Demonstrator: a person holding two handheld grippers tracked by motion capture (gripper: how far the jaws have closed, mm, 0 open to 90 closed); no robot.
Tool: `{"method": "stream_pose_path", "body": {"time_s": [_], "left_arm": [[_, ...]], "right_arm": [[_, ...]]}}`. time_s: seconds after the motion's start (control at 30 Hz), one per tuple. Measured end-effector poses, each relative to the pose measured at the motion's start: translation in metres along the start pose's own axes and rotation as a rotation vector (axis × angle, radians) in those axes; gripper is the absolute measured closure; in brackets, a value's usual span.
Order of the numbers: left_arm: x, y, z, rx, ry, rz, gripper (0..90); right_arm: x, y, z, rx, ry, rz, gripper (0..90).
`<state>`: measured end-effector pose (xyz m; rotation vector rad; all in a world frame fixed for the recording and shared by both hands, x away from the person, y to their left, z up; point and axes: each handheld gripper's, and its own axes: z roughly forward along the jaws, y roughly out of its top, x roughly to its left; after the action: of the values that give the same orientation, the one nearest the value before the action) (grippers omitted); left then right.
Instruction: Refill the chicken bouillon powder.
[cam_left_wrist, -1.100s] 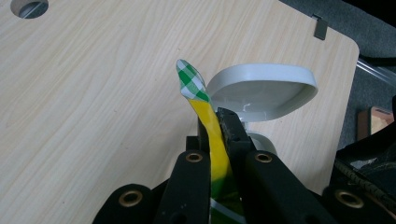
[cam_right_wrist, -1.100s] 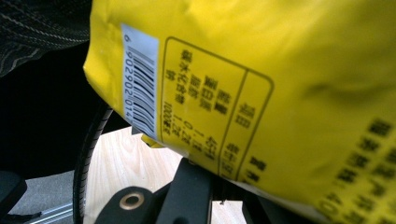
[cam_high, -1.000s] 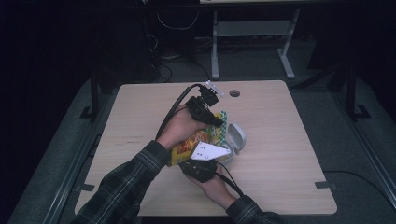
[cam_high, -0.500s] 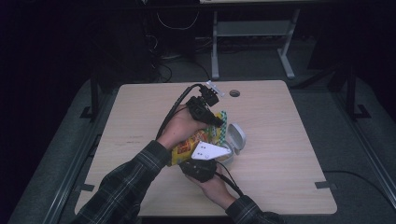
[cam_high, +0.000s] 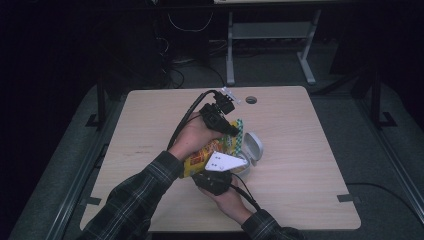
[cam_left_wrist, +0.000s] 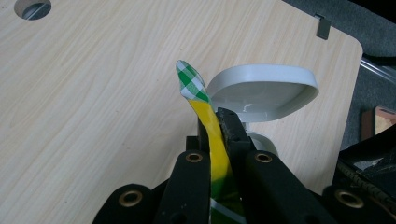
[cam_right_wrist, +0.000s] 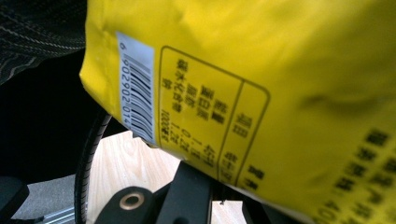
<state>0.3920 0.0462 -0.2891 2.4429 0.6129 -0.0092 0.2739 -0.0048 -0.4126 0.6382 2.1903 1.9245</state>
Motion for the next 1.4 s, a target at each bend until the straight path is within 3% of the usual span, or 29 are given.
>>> {"method": "stream_pose_path", "body": {"time_s": [0.77,1.4], "left_arm": [[-0.0004,0.0006,-0.0007,0.002,0.007,0.004,89.7],[-0.0006,0.0003,-0.0007,-0.002,0.007,0.001,89.7]], "right_arm": [[0.0002,0.0028,-0.0006,-0.006,0.008,0.028,90.0],[0.0001,0.0035,-0.0009,-0.003,0.009,0.023,90.0]]}}
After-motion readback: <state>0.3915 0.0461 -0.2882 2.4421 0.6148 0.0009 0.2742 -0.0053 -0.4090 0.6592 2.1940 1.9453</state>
